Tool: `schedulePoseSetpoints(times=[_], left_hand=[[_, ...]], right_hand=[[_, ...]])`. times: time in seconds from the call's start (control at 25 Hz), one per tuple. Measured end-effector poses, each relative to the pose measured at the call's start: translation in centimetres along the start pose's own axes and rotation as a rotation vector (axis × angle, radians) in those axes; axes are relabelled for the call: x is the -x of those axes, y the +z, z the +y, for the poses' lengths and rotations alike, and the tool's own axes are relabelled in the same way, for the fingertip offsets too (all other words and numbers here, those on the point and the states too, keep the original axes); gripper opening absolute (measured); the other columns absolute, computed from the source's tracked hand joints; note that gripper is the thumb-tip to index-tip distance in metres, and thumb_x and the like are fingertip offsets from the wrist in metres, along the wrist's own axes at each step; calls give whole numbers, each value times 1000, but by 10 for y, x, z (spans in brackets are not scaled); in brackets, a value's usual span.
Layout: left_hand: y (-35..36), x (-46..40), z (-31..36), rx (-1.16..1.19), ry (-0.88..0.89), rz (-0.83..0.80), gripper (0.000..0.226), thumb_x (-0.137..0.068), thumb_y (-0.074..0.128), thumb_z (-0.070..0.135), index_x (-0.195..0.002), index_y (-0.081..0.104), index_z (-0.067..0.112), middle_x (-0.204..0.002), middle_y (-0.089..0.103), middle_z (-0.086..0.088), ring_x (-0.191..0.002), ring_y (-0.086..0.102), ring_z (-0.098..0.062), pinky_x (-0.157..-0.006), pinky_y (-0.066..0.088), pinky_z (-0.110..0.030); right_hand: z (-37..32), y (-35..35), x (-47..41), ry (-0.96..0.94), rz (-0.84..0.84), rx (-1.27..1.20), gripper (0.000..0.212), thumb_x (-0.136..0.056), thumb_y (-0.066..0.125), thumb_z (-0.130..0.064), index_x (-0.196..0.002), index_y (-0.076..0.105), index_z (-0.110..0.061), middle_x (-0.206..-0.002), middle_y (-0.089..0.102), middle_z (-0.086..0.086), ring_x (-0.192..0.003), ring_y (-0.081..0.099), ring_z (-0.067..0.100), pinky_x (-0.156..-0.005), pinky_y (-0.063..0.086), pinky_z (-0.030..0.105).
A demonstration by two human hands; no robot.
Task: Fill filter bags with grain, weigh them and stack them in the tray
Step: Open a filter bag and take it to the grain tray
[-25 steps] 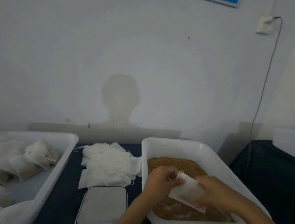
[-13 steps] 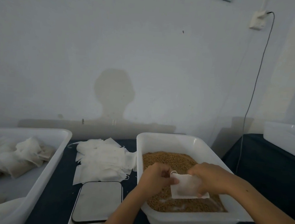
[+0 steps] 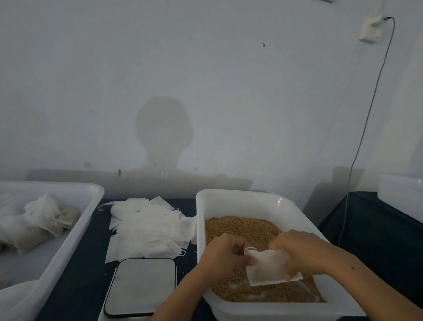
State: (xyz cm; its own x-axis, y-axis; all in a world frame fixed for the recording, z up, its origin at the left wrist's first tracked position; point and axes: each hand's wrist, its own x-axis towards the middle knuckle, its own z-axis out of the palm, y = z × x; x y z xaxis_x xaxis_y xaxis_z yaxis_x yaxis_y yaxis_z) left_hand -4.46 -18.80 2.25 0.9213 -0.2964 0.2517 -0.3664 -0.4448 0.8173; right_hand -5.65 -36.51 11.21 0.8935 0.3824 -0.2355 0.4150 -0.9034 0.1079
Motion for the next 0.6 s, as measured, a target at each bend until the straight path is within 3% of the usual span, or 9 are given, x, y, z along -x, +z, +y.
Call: schedulePoseSetpoints(times=[0.2, 0.36, 0.6], left_hand=[[-1, 0, 2, -33, 25, -22, 8, -81, 74, 24, -76, 67, 27, -61, 59, 21, -59, 52, 5, -68, 48, -22], [-1, 1, 3, -56, 30, -52, 18, -81, 74, 24, -71, 62, 34, -51, 55, 30, -50, 49, 11, -56, 36, -8], [-1, 2, 3, -68, 31, -61, 22, -81, 73, 27, -68, 59, 38, -53, 55, 32, -50, 49, 10, -53, 34, -7]], right_hand=[[1, 0, 0, -15, 13, 62, 28, -78, 72, -22, -105, 64, -23, -107, 64, -4, -98, 60, 16, -67, 40, 20], [2, 0, -1, -13, 14, 81, 25, -77, 73, -22, -100, 65, -21, -104, 66, -2, -96, 62, 17, -64, 38, 21], [2, 4, -2, -29, 20, 78, 23, -78, 72, -23, -100, 65, -18, -103, 66, -2, -92, 62, 17, -66, 38, 22]])
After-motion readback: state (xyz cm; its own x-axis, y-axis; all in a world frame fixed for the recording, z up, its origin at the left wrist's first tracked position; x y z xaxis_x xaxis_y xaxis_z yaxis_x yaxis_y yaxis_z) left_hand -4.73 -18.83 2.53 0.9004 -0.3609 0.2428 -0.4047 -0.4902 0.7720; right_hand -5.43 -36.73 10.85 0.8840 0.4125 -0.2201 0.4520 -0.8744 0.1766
